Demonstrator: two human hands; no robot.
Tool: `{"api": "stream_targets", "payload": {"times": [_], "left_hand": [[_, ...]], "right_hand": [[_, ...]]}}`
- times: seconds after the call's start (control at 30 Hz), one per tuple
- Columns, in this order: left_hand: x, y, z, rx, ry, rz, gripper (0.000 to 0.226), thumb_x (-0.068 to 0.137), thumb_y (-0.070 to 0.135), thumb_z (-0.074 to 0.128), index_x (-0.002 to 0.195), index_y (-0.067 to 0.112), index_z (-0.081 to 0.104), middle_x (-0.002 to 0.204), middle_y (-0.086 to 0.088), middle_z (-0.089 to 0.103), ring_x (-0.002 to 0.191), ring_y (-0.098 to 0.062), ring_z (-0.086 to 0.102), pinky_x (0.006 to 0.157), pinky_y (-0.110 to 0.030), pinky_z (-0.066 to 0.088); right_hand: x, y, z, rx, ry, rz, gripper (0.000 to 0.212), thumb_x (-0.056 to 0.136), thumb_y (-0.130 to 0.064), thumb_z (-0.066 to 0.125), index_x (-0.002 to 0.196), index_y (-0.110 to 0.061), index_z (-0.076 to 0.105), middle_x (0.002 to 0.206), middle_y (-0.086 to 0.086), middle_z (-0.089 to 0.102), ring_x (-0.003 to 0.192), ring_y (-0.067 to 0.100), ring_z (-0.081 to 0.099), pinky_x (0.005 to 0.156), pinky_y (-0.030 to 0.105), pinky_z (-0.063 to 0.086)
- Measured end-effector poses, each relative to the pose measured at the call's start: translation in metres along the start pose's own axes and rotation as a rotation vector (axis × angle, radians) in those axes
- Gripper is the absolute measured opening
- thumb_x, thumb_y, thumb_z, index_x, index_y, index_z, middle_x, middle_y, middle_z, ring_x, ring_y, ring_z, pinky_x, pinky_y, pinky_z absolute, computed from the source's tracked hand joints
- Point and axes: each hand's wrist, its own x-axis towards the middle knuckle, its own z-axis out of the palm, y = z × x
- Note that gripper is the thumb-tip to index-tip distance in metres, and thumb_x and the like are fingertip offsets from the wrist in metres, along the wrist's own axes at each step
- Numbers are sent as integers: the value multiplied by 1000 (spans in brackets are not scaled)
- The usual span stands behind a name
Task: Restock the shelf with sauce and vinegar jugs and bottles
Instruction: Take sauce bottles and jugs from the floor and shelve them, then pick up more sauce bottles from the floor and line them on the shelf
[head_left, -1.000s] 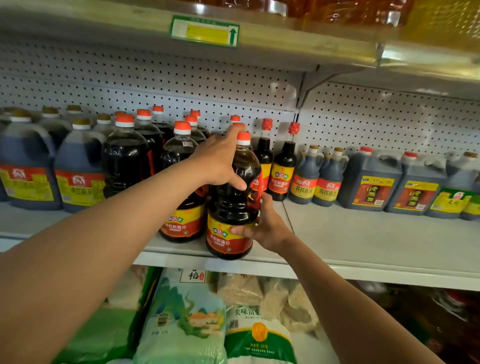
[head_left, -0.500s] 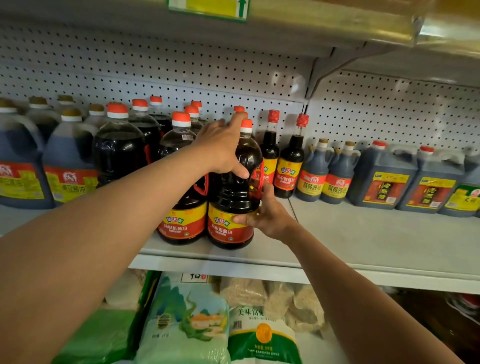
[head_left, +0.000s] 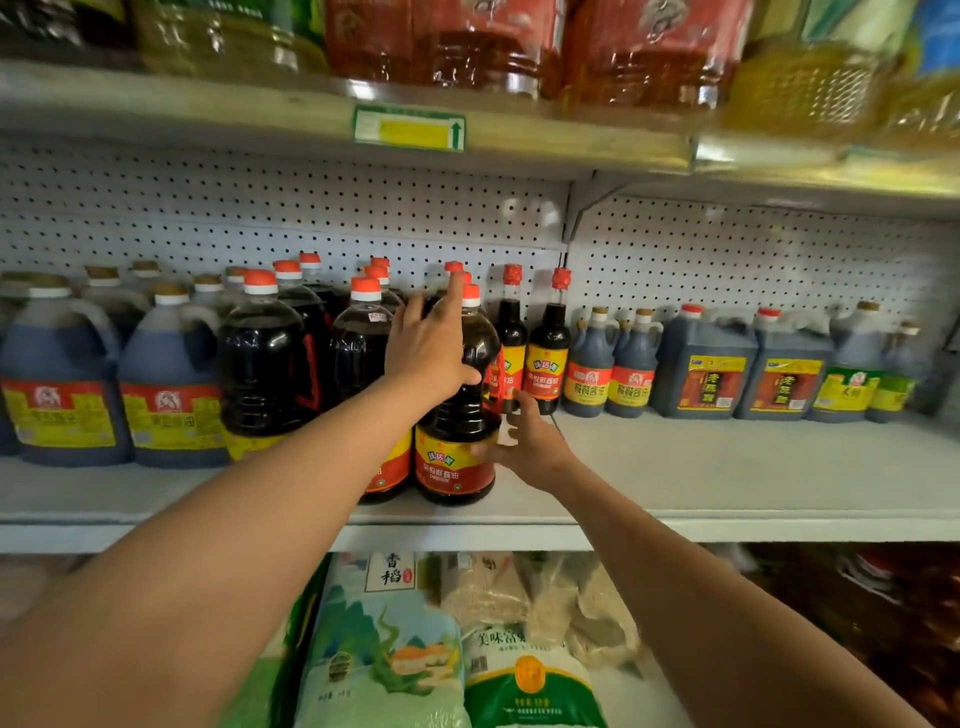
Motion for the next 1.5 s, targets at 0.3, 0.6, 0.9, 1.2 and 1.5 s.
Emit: {"api": "stream_targets", "payload": {"times": [0.3,0.6,0.9,1.2,1.5], "left_hand": [[-102,17,-25,-156,12,-168,84,70,30,88,141,31,44,138,-13,42,130,-35,36,103,-41,38],[-259,52,-30,-136,-188,-343,62,72,36,86,126,32,57,134,-7,44,125,-31,41,99,-37,38],[-376,48,6,-152,-472,-327,65,74,45,83,131,31,56,142,-9,45,131,-30,42,104,-39,41],[-549,-17,51,-246,-825,-361,59,77,45,81,129,25,60,136,-10,55,127,-30,48,102,-34,39],[-763,-66,123,-432,-1000,-662,49,85,29,77,130,16,60,134,-10,60,120,-30,58,79,-24,34]], "right_hand": [[-86,-17,-81,-452,89,-49,88,74,-44,86,146,-20,42,142,5,52,130,26,50,96,30,41],[-218,-21,-101,-671,-115,-2,81,79,-53,78,146,-28,42,144,9,48,135,32,39,107,45,41],[-344,22,-49,-581,-165,201,77,74,-59,79,138,-26,54,144,9,52,136,32,39,109,43,38],[-514,70,76,-400,-212,564,65,78,-58,76,129,-20,62,128,12,63,124,33,51,99,39,46],[-694,162,214,-164,-313,886,46,85,-48,75,119,-17,70,108,4,73,105,21,66,78,25,43]]}}
